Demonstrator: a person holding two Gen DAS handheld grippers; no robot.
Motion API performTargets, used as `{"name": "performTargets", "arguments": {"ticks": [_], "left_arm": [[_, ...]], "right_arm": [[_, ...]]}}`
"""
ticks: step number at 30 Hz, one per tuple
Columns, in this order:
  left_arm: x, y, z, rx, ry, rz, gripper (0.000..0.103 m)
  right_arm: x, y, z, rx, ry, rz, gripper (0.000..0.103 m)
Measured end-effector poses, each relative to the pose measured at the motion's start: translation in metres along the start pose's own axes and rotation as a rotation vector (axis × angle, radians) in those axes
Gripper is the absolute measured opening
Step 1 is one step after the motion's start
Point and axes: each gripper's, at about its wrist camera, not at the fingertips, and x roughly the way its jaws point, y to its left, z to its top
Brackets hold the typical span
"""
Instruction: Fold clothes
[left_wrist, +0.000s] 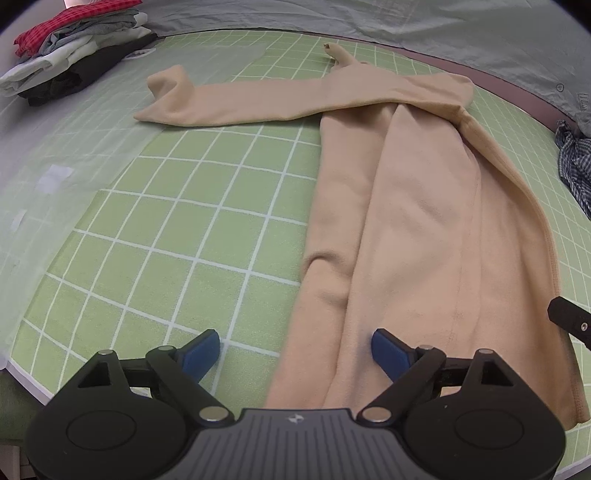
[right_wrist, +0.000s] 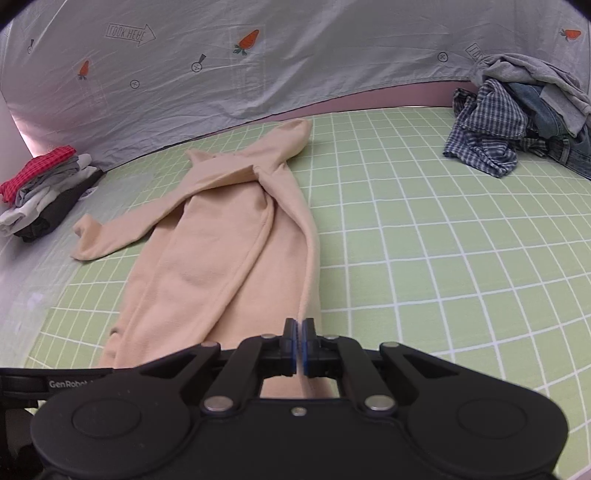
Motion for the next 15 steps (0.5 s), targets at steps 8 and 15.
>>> {"name": "performTargets", "arguments": {"ticks": [8, 15], "left_arm": [[-0.003, 0.008, 0.000, 0.039, 0.001, 0.007, 0.090], [-0.002, 0.015, 0.004, 0.046, 0.019, -0.028, 0.090]], "right_arm": [[0.008, 0.048, -0.005, 0.004, 0.018, 0.153, 0.003], [0.036, 0.058, -0.018, 0.116, 0.103, 0.194, 0.003]]}}
